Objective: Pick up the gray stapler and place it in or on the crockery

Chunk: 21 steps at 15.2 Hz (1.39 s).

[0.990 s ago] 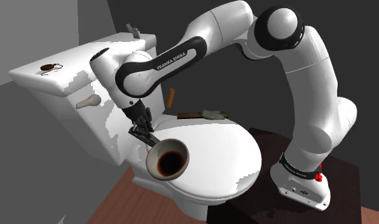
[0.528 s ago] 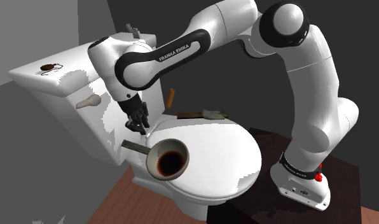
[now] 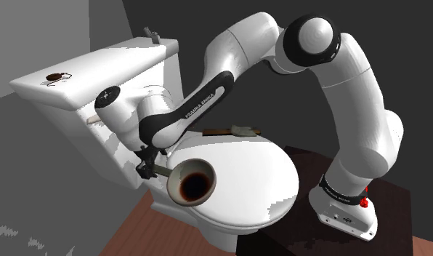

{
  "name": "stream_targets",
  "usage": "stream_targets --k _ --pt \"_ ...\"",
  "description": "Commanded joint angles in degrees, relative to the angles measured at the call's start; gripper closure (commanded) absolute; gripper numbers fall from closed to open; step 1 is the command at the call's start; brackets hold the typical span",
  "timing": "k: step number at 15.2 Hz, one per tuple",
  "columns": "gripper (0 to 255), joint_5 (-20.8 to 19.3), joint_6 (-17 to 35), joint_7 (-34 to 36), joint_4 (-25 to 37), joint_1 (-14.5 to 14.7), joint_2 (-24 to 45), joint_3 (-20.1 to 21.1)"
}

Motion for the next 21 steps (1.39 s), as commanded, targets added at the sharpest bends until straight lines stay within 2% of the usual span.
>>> stream_targets --k 1,7,14,15,21 --pt "0 -1.54 1.17 1.37 -0.30 0.79 0.74 -1.07" --pt "0 -3.41 3.84 2.32 -1.54 0.83 2.61 -2.58" --pt "0 -3.41 3.83 2.32 -1.54 0.83 2.61 -2.57" --pt "255 -3.41 3.83 2.32 -1.54 0.83 2.61 -2.57" --pt "255 -3.41 3.84 2.31 -1.53 0.83 2.61 -2.58"
